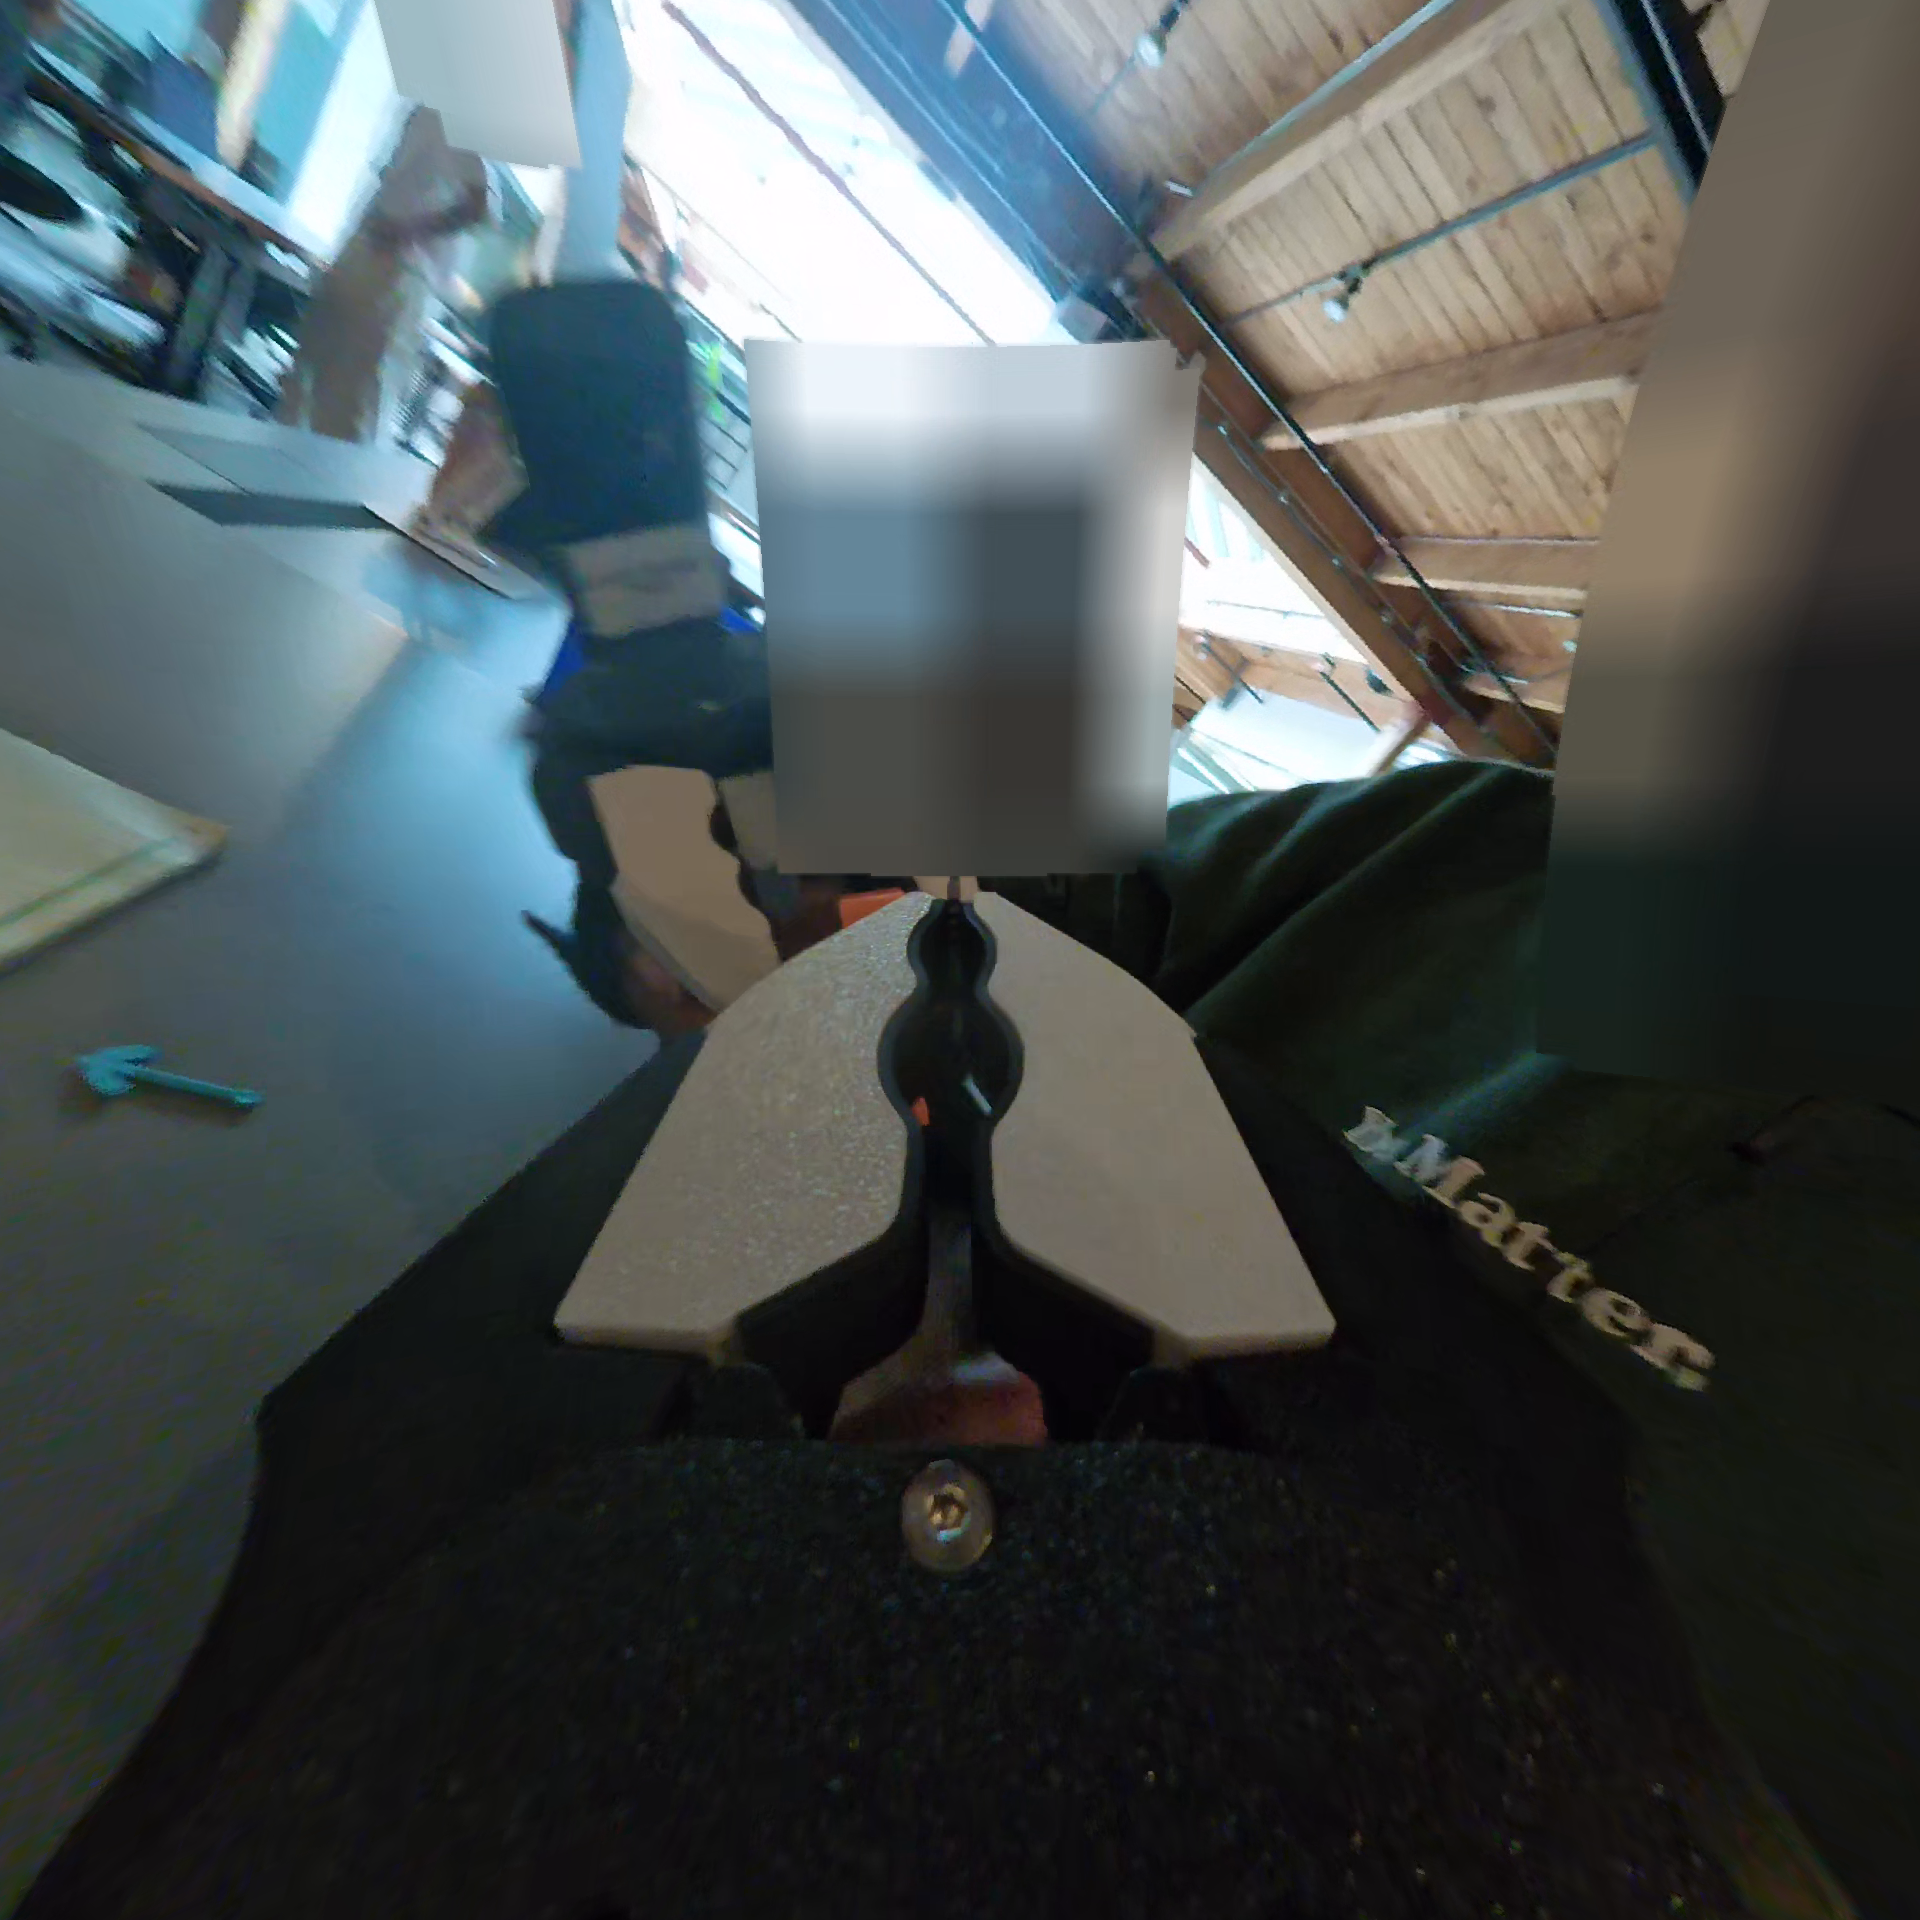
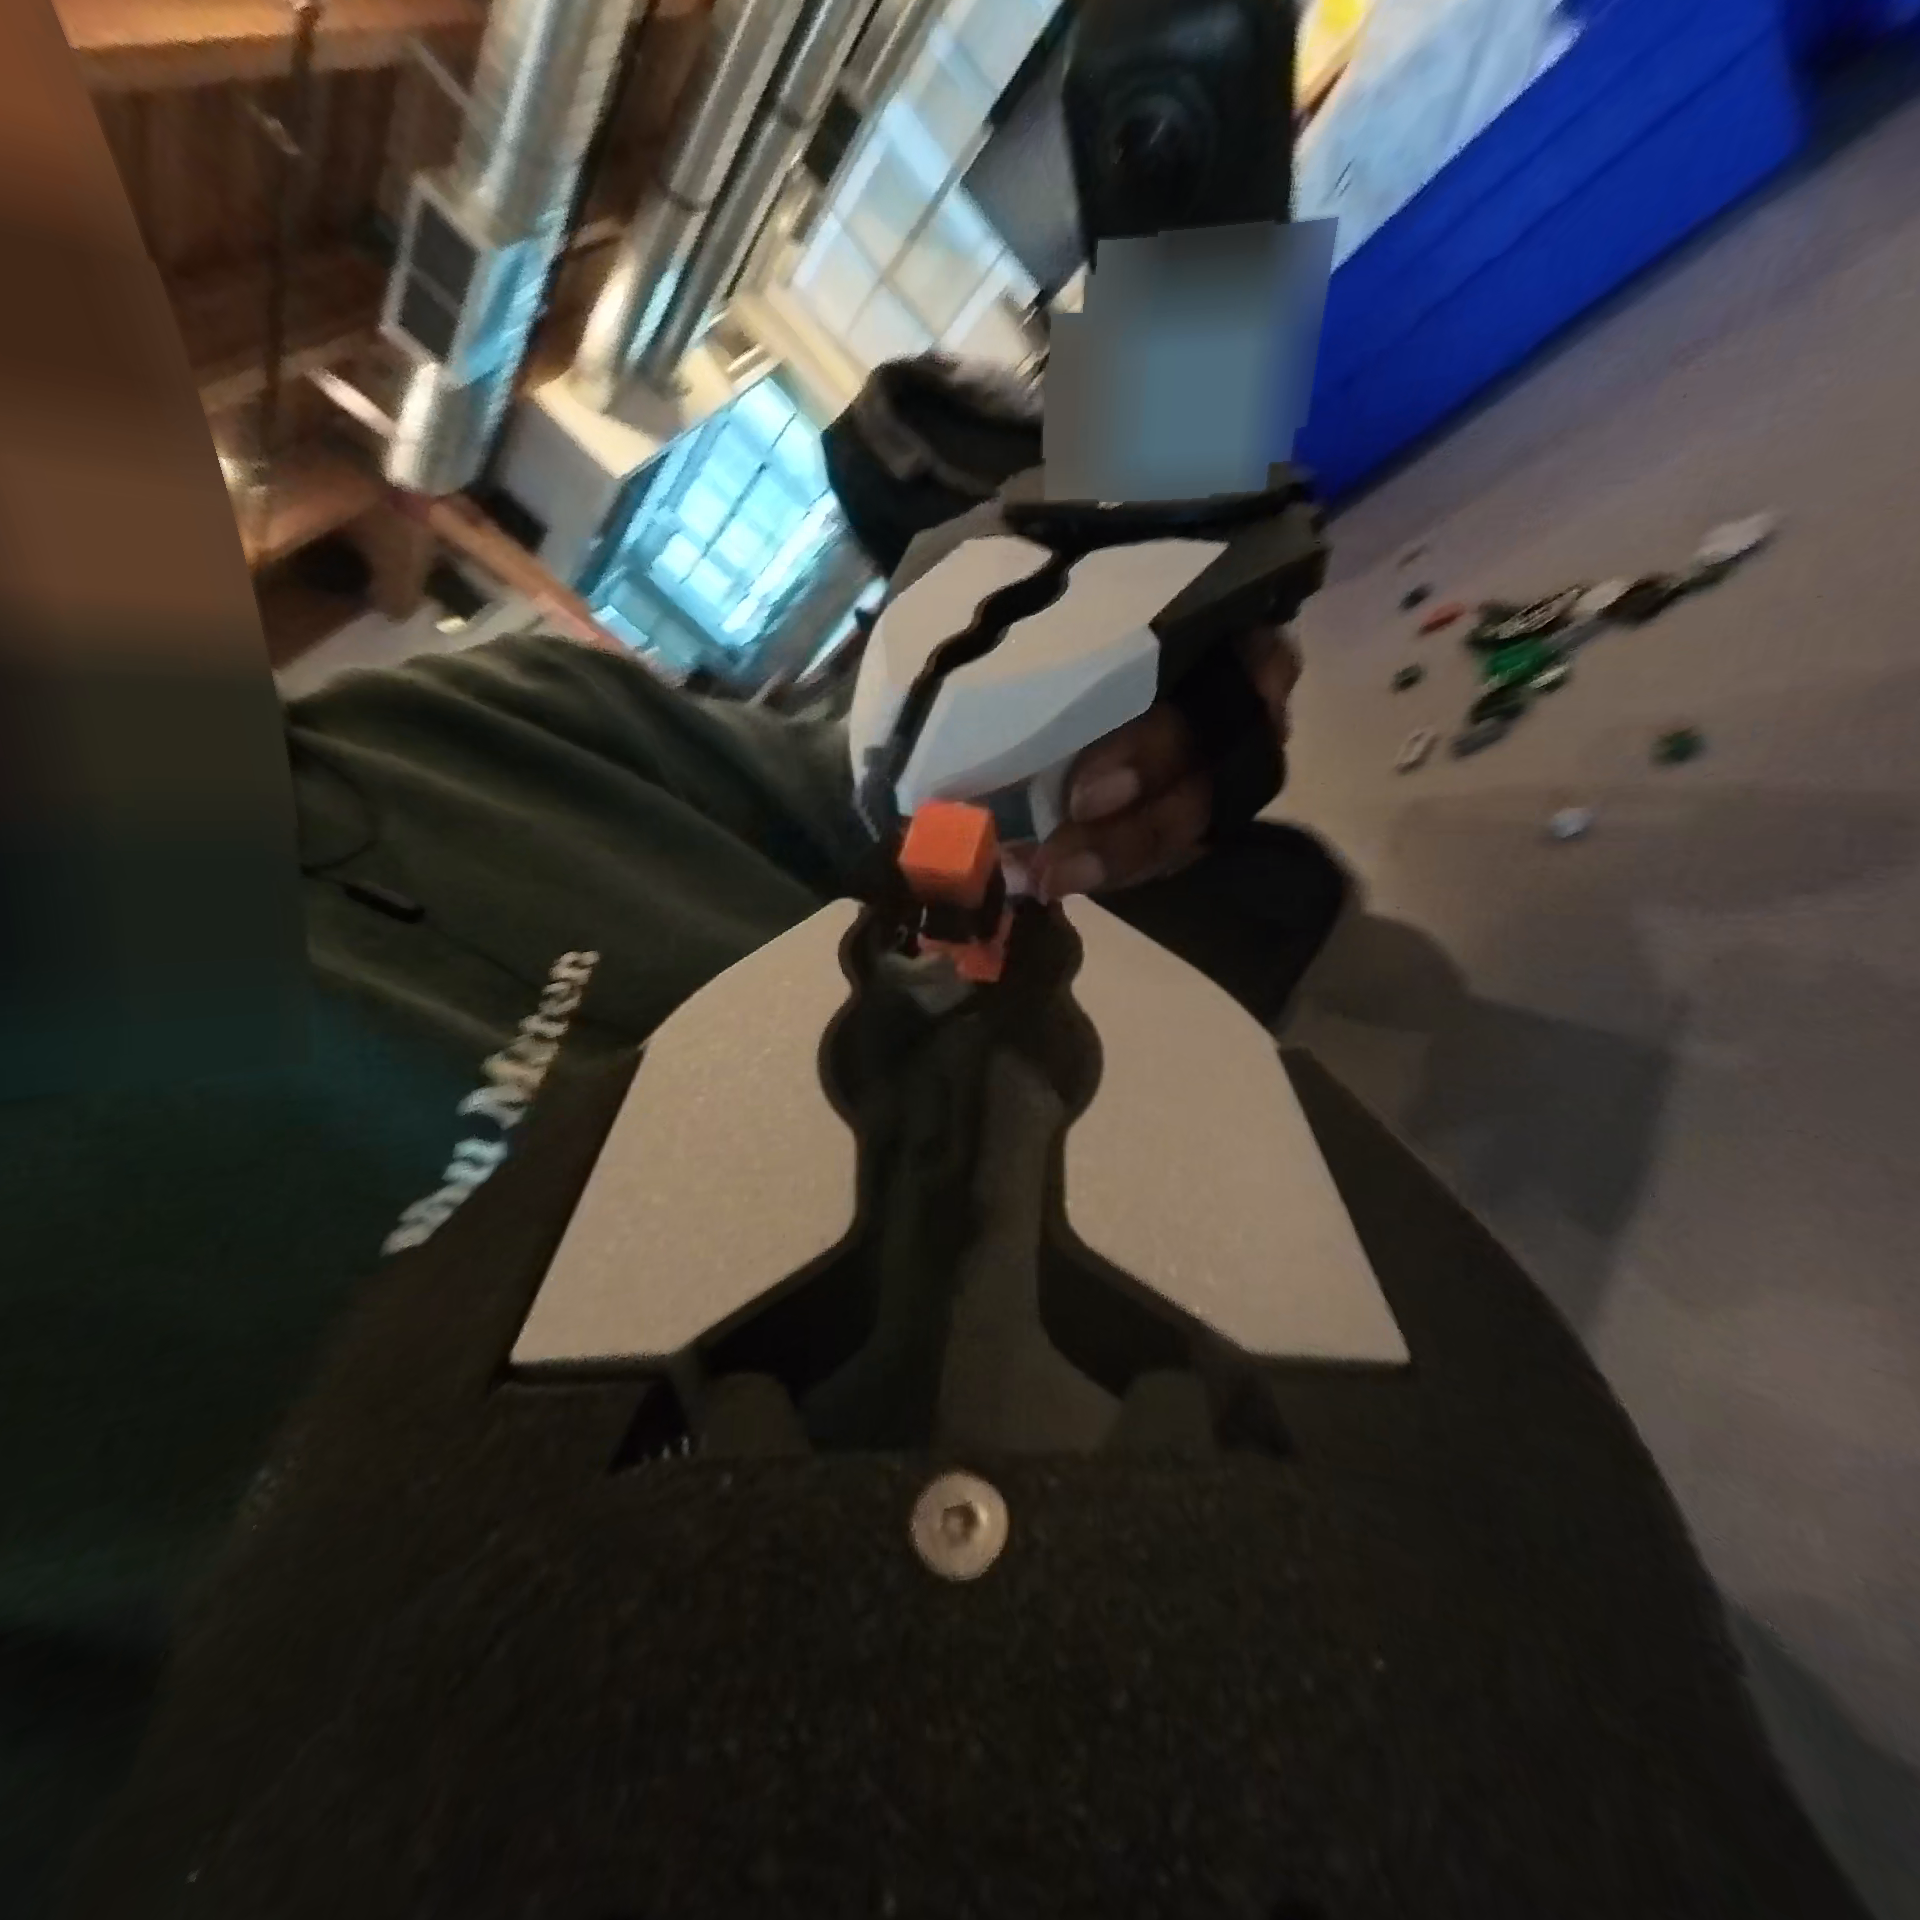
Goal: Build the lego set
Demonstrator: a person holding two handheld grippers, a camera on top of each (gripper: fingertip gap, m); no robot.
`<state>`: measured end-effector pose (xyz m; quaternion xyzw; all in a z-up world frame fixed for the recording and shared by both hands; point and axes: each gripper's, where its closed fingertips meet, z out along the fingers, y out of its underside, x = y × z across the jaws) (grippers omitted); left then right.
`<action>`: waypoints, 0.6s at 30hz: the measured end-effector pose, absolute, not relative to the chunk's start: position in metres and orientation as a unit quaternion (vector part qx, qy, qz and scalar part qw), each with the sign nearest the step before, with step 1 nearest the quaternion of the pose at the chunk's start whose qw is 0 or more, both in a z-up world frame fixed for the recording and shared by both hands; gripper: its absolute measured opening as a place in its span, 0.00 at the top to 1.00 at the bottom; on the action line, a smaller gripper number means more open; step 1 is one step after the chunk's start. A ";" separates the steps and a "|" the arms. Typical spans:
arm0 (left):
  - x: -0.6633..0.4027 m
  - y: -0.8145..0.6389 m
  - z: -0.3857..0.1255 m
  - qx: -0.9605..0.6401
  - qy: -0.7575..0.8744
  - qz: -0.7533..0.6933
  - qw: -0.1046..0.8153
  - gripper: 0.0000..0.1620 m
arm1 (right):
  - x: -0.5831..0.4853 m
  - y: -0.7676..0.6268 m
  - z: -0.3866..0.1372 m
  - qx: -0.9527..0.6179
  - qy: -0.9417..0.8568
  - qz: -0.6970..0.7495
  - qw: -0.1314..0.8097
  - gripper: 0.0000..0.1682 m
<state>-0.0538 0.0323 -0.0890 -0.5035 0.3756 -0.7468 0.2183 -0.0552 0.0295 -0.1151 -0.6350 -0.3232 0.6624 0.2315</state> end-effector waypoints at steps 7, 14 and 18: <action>-0.057 0.048 -0.093 -0.510 0.346 -0.744 0.257 0.99 | -0.059 0.032 -0.129 -0.671 -0.308 0.587 0.332 0.82; -0.056 0.049 -0.094 -0.510 0.338 -0.749 0.255 0.99 | -0.066 0.037 -0.132 -0.674 -0.279 0.585 0.354 0.83; -0.056 0.049 -0.095 -0.511 0.333 -0.750 0.254 0.99 | -0.067 0.042 -0.128 -0.669 -0.267 0.589 0.365 0.86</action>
